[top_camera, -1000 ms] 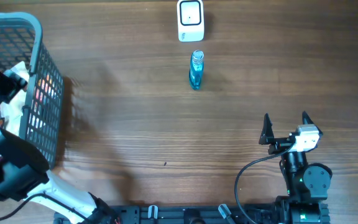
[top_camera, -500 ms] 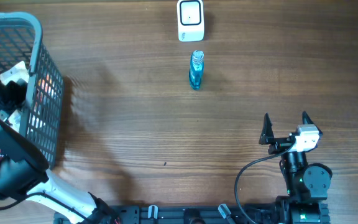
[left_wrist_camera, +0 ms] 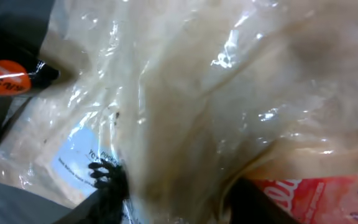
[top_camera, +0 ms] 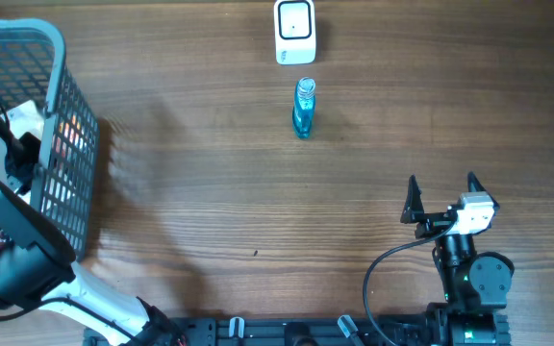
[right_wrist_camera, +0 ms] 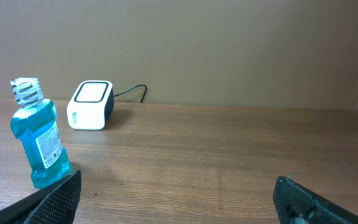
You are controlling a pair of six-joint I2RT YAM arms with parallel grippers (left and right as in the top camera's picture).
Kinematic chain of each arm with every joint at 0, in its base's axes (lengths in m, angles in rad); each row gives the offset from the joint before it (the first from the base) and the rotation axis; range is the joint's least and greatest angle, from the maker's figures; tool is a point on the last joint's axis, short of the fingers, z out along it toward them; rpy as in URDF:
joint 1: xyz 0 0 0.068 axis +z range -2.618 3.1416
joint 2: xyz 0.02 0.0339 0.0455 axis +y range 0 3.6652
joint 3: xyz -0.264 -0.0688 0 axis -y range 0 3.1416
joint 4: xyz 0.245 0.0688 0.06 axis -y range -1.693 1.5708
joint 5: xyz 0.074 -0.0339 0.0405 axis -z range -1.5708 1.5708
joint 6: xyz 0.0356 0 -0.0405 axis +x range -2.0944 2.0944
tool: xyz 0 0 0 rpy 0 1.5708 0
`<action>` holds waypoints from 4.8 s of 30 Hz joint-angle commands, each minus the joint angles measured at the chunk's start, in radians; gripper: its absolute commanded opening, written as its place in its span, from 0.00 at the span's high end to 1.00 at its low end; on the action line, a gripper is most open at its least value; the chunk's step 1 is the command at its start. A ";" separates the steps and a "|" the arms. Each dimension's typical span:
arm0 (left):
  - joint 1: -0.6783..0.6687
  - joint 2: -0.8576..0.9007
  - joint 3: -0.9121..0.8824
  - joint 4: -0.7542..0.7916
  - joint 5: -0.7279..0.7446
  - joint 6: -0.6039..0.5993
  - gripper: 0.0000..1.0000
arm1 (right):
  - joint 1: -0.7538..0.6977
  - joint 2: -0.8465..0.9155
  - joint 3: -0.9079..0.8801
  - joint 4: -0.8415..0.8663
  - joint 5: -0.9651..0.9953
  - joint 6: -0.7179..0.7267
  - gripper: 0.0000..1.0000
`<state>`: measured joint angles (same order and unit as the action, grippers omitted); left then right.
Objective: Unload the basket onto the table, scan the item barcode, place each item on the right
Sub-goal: 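Return the left gripper to the basket and grasp the clear bag, then carry the clear bag with the left gripper toward the scanner, then drop the clear bag on the table left of the bottle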
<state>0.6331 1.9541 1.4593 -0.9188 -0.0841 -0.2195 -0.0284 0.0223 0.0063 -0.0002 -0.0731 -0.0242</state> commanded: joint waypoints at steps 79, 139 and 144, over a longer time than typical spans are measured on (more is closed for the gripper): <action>-1.040 -0.134 -0.124 0.091 0.074 -0.540 0.19 | 0.005 -0.003 -0.001 0.002 0.013 0.005 0.00; -0.034 -0.024 0.256 -0.172 0.243 -0.025 0.16 | 0.005 -0.003 -0.001 0.002 0.013 0.005 0.00; -0.089 0.029 0.255 -0.146 0.126 0.007 0.16 | 0.005 -0.003 -0.001 0.002 0.013 0.005 0.00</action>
<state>0.5808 1.9438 1.7065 -1.0809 0.1268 -0.2573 -0.0284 0.0223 0.0063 -0.0002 -0.0727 -0.0242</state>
